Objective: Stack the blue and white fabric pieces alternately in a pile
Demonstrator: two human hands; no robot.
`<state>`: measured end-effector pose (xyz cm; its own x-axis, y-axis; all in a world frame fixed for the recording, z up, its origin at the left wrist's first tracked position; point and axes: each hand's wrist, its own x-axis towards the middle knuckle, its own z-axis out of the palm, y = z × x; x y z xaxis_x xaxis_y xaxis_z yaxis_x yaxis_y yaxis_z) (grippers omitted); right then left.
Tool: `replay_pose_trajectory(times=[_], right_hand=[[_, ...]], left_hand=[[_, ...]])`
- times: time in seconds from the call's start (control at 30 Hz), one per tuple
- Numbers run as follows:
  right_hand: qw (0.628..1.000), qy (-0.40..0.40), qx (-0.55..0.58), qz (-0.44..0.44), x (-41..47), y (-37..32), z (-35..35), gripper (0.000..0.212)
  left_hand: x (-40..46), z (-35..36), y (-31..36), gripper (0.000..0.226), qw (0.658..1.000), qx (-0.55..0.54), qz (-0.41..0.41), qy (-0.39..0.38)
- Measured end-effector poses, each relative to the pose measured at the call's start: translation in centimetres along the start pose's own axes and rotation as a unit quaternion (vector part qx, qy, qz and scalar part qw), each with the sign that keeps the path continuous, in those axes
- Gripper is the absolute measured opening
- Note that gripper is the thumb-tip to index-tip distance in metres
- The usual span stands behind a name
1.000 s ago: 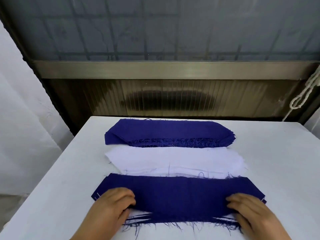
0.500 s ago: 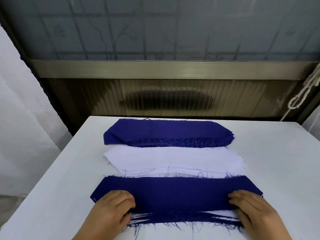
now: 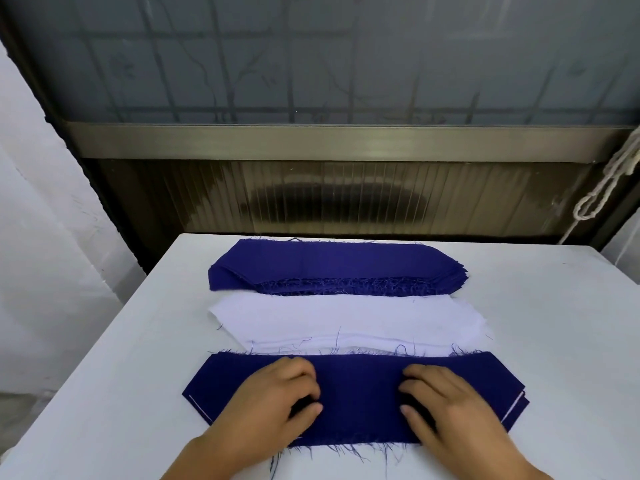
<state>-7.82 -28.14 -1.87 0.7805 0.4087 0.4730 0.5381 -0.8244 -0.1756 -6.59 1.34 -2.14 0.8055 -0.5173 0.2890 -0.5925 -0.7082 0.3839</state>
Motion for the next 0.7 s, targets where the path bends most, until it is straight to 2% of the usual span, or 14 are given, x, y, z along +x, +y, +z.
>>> replay_pose_trajectory(times=[0.03, 0.07, 0.13, 0.3, 0.53, 0.7], right_hand=[[1.000, -0.020, 0.014, 0.004, 0.7, -0.7, 0.3, 0.014], [0.999, -0.039, 0.031, 0.005, 1.1, -1.0, 0.8, 0.023], [0.997, -0.062, 0.043, 0.018, 1.4, -0.8, 1.2, 0.027], [0.994, -0.047, 0.044, 0.085, -0.2, 2.9, 0.4, 0.024], [0.982, -0.061, -0.019, 0.176, -0.2, 7.8, -1.7, 0.023], [0.986, -0.017, 0.002, 0.165, 4.6, 8.0, -0.3, 0.017]], left_hand=[[0.8, 0.5, 0.3, 0.018, 1.000, 0.006, -0.006, -0.005], [1.5, 1.0, 0.4, 0.019, 1.000, 0.014, -0.014, -0.009], [2.1, 1.5, 0.1, 0.017, 0.999, 0.022, -0.033, -0.006], [0.3, 0.3, -2.4, 0.005, 0.995, 0.058, -0.084, 0.023], [-0.9, -2.6, -5.5, 0.020, 0.978, 0.114, -0.167, 0.051], [4.2, -3.2, -5.1, 0.014, 0.976, 0.127, -0.132, 0.118]])
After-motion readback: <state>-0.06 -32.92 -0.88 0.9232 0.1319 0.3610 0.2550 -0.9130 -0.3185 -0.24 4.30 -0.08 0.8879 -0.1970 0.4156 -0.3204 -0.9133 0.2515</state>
